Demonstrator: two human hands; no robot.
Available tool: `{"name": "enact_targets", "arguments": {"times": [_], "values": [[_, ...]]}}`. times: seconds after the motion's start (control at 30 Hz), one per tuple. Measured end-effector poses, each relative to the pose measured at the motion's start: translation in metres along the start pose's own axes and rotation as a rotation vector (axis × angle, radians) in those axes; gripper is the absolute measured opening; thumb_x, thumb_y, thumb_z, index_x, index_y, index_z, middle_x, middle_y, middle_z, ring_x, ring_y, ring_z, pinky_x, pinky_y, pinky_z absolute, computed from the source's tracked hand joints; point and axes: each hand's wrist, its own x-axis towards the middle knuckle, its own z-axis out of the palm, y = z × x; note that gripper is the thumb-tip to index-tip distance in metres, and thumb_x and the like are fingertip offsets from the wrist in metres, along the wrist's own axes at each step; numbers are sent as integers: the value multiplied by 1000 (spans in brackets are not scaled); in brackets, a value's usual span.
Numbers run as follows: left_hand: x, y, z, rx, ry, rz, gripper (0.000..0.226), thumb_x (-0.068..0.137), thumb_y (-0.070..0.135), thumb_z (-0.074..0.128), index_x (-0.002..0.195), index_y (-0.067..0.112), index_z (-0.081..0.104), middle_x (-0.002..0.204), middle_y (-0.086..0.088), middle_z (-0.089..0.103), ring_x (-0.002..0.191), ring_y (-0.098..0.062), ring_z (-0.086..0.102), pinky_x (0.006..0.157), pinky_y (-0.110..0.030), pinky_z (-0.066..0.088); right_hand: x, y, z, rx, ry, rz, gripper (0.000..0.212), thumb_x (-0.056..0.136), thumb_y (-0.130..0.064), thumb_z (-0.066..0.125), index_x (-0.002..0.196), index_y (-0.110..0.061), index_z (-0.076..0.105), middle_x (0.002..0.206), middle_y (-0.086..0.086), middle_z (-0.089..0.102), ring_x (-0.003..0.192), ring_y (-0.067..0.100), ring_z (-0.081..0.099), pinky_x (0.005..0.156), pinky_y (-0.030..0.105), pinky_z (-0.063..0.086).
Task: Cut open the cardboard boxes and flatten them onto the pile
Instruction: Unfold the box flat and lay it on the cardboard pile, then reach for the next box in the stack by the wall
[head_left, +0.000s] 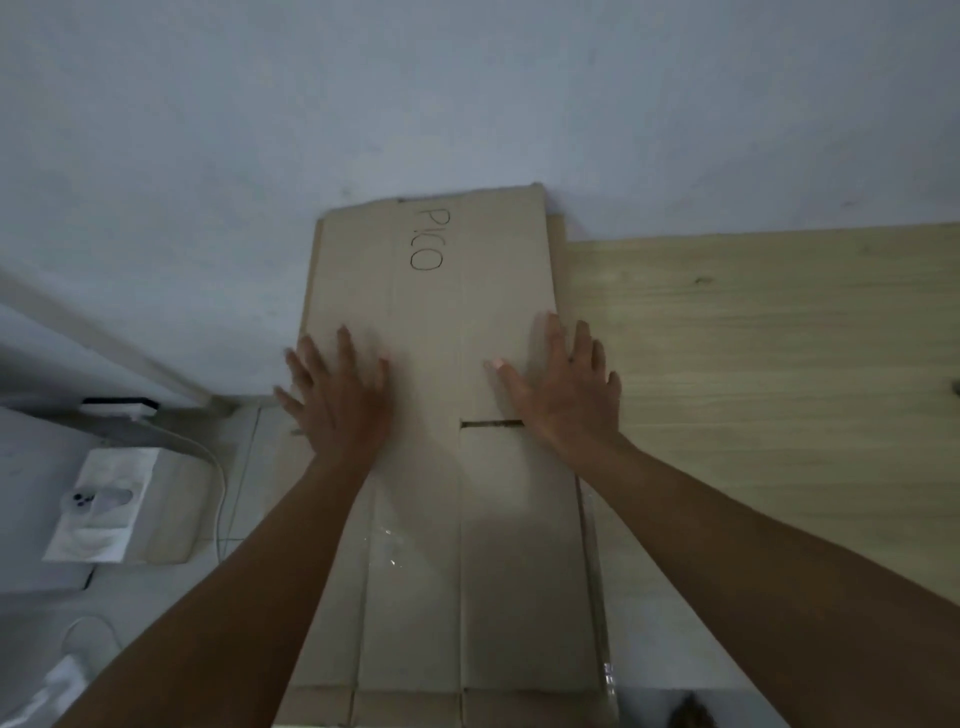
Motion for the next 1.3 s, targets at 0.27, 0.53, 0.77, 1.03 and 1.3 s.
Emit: {"name": "enact_targets", "arguments": {"times": [0.27,0.53,0.77,1.03,1.3], "values": [[-81,175,-8,-134,49,620,68,95,57,31,141,15,57,148,-18,51,142,-37,42,114,-57,34,-30,124,-94,11,475,-293,57,95,-44,46,144,-15,53,138,12,59,127,30,56,100,48,48],[-262,400,22,-202,27,965,67,97,57,32,149,18,50,157,-15,40,150,-34,28,119,-60,22,-105,385,-236,-122,661,-57,58,98,-43,49,148,-15,47,149,17,49,136,35,48,107,55,42],[-423,573,59,-259,-25,1127,69,97,57,30,150,18,47,160,-15,37,152,-34,25,119,-60,18,-175,588,-343,-100,667,162,61,98,-45,46,150,-13,43,150,22,46,136,42,45,110,59,39],[-529,753,118,-294,-51,1243,60,102,49,44,152,17,45,161,-15,35,152,-33,23,119,-59,18,-172,765,-429,-23,651,243,63,99,-43,45,155,-15,37,157,19,37,145,36,35,117,55,31],[-586,901,192,-281,-121,1206,70,95,56,30,144,12,54,152,-20,46,146,-38,35,115,-61,28,-119,919,-485,13,551,244,68,97,-51,34,152,-11,40,152,22,43,140,38,41,114,55,36]]}}
